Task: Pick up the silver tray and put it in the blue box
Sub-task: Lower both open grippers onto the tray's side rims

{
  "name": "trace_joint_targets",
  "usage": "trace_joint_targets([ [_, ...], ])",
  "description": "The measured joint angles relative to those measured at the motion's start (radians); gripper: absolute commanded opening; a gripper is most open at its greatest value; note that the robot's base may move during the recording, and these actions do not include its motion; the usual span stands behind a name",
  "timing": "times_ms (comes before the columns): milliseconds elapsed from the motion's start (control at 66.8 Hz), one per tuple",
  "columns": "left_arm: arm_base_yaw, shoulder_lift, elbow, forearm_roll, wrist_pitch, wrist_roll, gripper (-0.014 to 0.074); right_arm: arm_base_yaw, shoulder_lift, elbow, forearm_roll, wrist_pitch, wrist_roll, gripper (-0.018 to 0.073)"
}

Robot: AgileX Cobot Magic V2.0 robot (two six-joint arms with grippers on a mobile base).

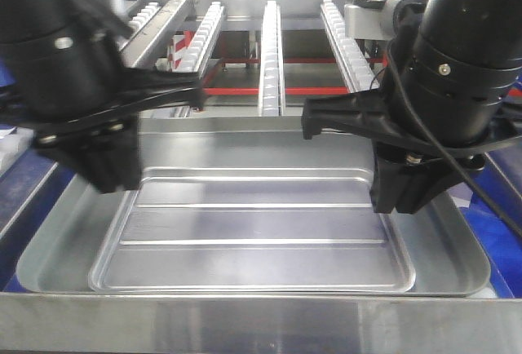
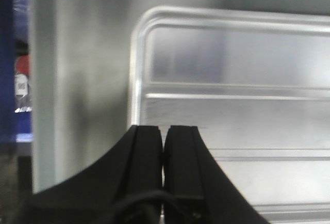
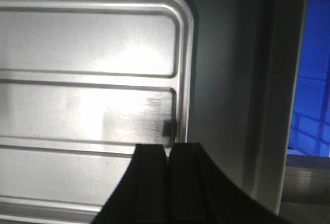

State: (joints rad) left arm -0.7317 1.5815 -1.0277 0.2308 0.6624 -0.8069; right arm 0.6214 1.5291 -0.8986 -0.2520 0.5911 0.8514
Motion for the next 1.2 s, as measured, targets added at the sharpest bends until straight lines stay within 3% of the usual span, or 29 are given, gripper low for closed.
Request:
trace_joint_targets([
  [240,-0.002,0.015,-0.002,0.015,0.069,-0.002,-0.0007,-0.029,0.000,0.000,0.017,0.015,-0.002,0.0058],
  [928,-0.002,0.023,0.043,0.028,0.011,-0.027,-0.0007,-0.017,0.000,-0.002,0.021,0.017,-0.020,0.0063],
  [1198,-0.002,0.023,0.043,0.046,0.005,-0.027,0.0004,-0.017,0.000,-0.002,0.021,0.017,-0.020,0.0281],
])
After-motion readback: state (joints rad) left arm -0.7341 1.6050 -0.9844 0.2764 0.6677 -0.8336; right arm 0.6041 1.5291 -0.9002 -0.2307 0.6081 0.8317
